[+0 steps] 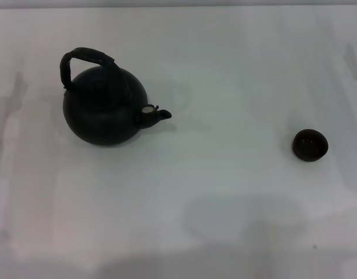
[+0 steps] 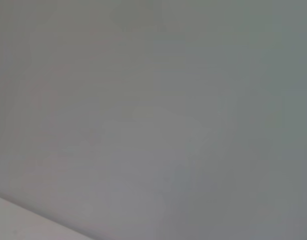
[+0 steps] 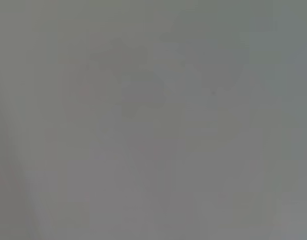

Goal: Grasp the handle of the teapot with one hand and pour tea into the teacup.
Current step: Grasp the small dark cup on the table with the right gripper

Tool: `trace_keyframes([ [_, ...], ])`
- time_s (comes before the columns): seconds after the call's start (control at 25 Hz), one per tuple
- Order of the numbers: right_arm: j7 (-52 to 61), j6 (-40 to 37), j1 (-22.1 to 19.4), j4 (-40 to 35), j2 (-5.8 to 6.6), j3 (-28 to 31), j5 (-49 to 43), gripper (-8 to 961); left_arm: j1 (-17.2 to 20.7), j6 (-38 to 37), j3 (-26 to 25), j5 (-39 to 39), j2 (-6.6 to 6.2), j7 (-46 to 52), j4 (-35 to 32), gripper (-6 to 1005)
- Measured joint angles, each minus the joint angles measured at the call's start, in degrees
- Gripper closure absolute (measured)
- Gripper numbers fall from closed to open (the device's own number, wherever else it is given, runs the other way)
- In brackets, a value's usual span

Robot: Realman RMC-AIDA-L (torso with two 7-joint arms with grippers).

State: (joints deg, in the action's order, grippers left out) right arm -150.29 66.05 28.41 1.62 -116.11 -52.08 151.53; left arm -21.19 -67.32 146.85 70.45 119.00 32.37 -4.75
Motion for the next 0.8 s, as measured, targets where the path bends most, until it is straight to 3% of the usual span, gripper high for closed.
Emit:
trace_keyframes([
  [0.4,1.1,-0.6,0.3,0.0,-0.05,0.1,0.1,108,0.0,0.0,-0.3,0.3,-0.10,0.0,0.4,109],
  [0.64,12.5,-3.3,0.3,-1.4,0.43,-0.4,-0.3,108,-0.2,0.7,-0.3,0.3,-0.12,0.1,0.4,109],
  [0.8,13.8,-4.3,0.1,-2.4,0.38,-0.9,-0.4,109,-0.4,1.3,-0.4,0.4,-0.15,0.1,0.5,108],
])
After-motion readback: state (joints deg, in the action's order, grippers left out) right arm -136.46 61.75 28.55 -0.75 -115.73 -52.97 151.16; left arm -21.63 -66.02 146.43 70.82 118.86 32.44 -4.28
